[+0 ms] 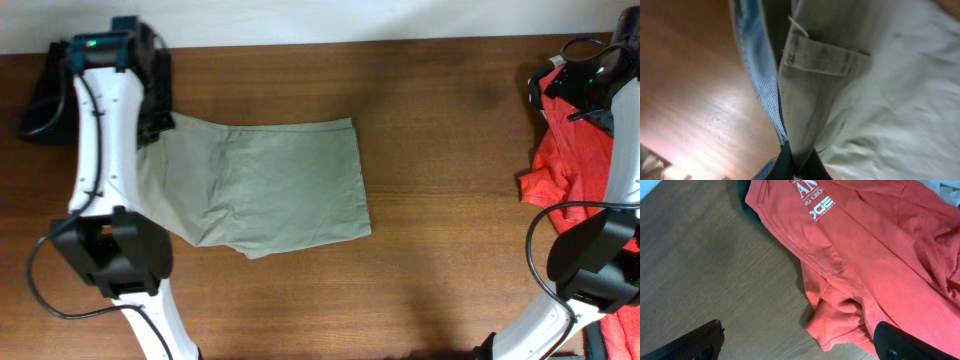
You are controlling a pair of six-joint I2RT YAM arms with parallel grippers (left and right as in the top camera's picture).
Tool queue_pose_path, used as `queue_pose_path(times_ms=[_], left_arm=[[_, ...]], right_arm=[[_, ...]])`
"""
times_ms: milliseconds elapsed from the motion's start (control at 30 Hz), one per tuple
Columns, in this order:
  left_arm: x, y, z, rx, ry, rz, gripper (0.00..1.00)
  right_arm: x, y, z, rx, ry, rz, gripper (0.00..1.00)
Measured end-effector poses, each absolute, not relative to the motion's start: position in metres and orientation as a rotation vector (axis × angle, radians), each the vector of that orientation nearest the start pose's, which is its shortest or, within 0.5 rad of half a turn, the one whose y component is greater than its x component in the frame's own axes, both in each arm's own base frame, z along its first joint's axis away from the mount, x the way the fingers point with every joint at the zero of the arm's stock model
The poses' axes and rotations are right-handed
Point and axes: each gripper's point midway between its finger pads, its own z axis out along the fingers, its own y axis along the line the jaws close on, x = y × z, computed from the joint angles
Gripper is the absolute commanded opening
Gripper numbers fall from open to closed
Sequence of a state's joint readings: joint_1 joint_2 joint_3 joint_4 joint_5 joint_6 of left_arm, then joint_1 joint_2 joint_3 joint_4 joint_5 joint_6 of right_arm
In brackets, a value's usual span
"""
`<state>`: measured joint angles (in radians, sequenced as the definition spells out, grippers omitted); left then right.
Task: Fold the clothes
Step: 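Lift the left edge with the left gripper and fold it rightward over the shorts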
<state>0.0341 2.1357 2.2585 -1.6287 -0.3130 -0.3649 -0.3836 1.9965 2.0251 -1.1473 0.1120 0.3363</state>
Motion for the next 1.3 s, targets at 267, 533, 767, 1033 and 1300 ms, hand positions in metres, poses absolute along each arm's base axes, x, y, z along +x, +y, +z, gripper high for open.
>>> queue_pose_path(times_ms=[267,533,767,1033,1300], left_arm=[[0.435,-0.055,0.213,-0.302,2.833,0.283,0.01],[0.435,-0.12,0.214,-0.193,2.808,0.141,0.01],[0.42,-0.03,0.226,-0.46,2.829,0.364,0.01],[0.392,0.025,0.301,-0.615,2.624,0.332,0.01],[0.39,-0.046,0.304,-0.382,2.653,0.229,0.01]], right_arm=[[0.437,-0.197,0.201,0.98,2.503,-0.165,0.99],[0.437,-0.197,0.201,0.979,2.503,-0.165,0.99],[0.437,-0.197,0.201,0.98,2.503,-0.165,0.99],[0.437,-0.197,0.201,0.98,2.503,-0.165,0.99],[0.437,-0.197,0.201,0.98,2.503,-0.165,0.99]])
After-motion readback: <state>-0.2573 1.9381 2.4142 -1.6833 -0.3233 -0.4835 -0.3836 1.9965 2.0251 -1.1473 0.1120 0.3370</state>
